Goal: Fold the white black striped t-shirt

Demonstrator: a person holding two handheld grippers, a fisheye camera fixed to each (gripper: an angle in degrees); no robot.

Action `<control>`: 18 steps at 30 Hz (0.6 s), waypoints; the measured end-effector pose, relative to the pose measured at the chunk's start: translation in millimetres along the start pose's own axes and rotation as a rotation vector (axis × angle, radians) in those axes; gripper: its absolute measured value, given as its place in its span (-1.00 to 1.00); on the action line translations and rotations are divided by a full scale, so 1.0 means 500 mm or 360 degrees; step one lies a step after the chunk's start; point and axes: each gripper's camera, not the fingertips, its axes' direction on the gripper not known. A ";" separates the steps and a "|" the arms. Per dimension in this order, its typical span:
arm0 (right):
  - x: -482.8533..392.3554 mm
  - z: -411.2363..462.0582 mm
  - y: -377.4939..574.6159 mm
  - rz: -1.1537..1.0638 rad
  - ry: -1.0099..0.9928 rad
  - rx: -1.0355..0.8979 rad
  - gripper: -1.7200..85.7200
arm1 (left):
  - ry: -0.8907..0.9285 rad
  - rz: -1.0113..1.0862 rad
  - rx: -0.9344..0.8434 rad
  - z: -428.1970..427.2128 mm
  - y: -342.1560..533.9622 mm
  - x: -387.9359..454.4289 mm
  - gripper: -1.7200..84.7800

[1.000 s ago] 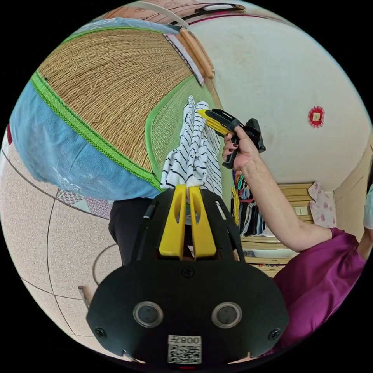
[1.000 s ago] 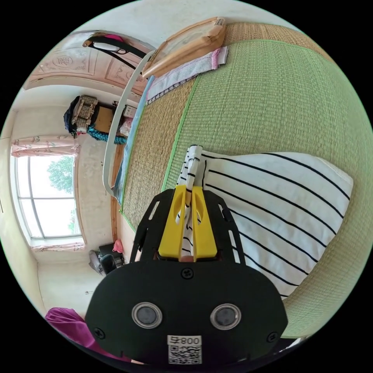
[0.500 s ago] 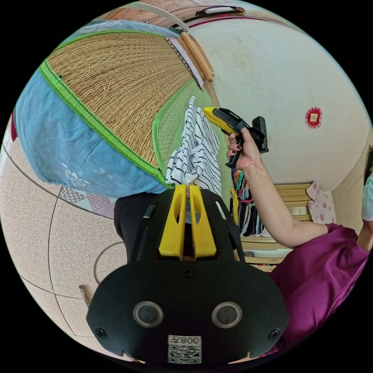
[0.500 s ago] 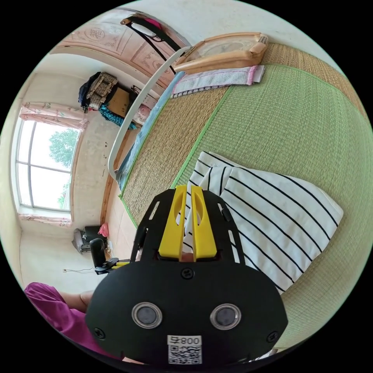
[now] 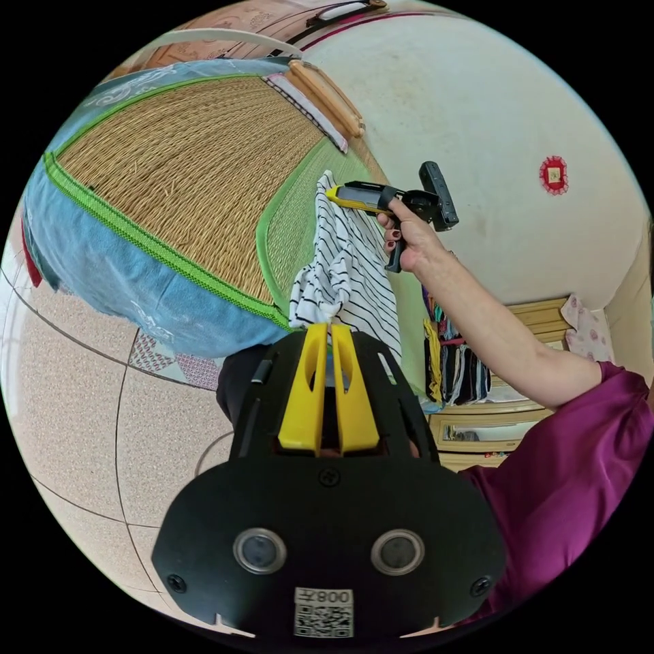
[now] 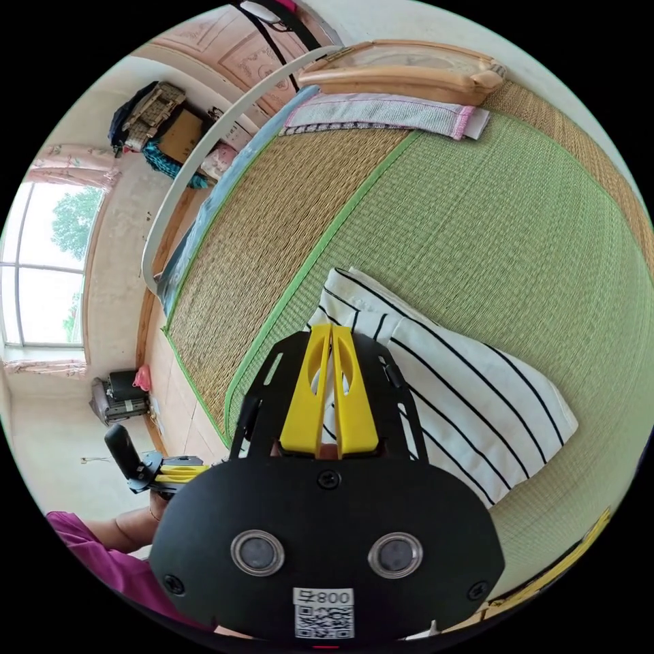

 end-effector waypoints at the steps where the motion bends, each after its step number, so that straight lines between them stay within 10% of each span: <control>1: -0.004 -0.013 0.002 -0.0016 0.0007 0.0013 -0.96 | -0.0005 0.0012 0.0013 -0.008 0.006 0.003 -0.94; 18: -0.065 -0.132 0.239 -0.0228 -0.0331 0.0008 -0.96 | -0.0227 0.0101 -0.0061 0.023 -0.018 0.029 -0.96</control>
